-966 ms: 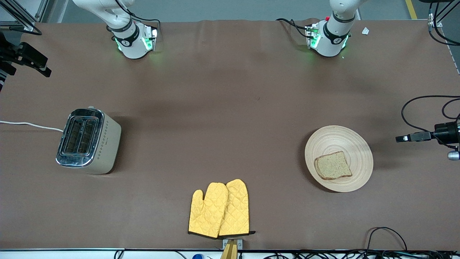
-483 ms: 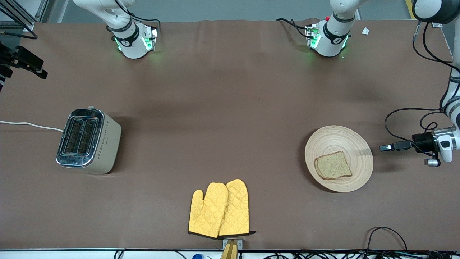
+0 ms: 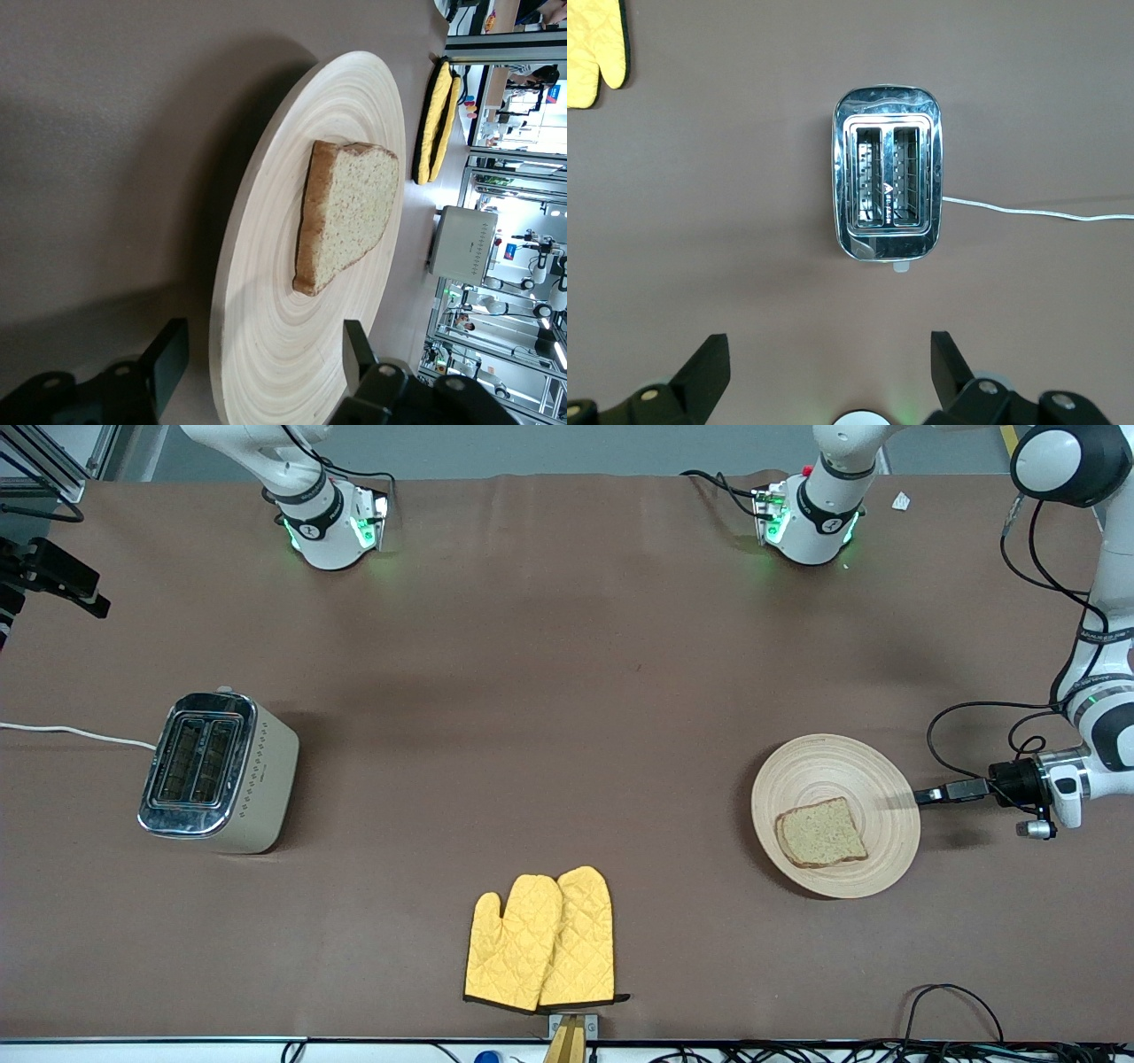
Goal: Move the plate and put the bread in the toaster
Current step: 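Grip the wooden plate rim with the left gripper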
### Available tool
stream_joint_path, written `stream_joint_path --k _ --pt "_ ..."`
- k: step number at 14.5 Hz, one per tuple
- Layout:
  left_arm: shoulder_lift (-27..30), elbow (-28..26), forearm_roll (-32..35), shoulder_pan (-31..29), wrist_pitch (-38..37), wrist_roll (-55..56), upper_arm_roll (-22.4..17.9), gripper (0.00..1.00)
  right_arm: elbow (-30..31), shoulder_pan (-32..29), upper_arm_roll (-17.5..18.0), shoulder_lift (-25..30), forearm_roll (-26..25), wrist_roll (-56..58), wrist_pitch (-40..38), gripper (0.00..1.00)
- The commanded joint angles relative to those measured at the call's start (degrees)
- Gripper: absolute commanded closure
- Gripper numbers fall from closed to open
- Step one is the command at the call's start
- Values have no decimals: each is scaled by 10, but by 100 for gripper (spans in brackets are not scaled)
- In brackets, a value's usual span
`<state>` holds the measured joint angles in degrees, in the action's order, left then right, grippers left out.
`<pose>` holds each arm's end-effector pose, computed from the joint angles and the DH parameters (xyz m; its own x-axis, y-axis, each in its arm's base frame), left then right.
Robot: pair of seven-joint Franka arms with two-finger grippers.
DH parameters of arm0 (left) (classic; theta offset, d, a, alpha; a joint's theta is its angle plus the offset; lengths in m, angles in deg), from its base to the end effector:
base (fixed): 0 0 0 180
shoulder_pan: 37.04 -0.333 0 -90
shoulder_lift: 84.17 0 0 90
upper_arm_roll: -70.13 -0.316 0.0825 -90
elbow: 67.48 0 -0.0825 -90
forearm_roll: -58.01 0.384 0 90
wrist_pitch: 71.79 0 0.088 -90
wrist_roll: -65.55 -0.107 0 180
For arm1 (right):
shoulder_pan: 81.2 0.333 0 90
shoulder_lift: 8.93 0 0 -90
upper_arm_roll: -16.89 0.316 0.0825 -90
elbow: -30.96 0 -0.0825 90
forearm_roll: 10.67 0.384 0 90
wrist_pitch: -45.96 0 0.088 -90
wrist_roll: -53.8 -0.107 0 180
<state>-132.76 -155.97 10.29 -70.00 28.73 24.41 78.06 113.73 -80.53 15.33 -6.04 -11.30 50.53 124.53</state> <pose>0.6089 0.2229 0.1475 0.9871 0.1185 -0.1073 0.1524 -0.4957 0.8550 0.5154 -0.0098 0.6925 0.9970 -0.0746 -0.0223 -0.0744 -0.9972 0.0107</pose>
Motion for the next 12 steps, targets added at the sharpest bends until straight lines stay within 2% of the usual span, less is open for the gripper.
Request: stream_joint_path --k 1,5,8,9,12 --pt "-8 10 -11 3 18 -5 5 30 5 -11 5 5 -2 8 0 0" --pt "-17 11 -22 13 26 -6 8 43 5 -21 5 1 24 12 3 0" --pt "-26 13 -22 20 27 -5 8 59 5 -26 4 0 27 12 -1 0" --pt "-27 14 -22 21 27 -6 8 66 5 -26 4 0 27 12 -2 0" --pt "-27 14 -21 25 27 -6 8 97 5 -25 4 0 27 12 -1 0"
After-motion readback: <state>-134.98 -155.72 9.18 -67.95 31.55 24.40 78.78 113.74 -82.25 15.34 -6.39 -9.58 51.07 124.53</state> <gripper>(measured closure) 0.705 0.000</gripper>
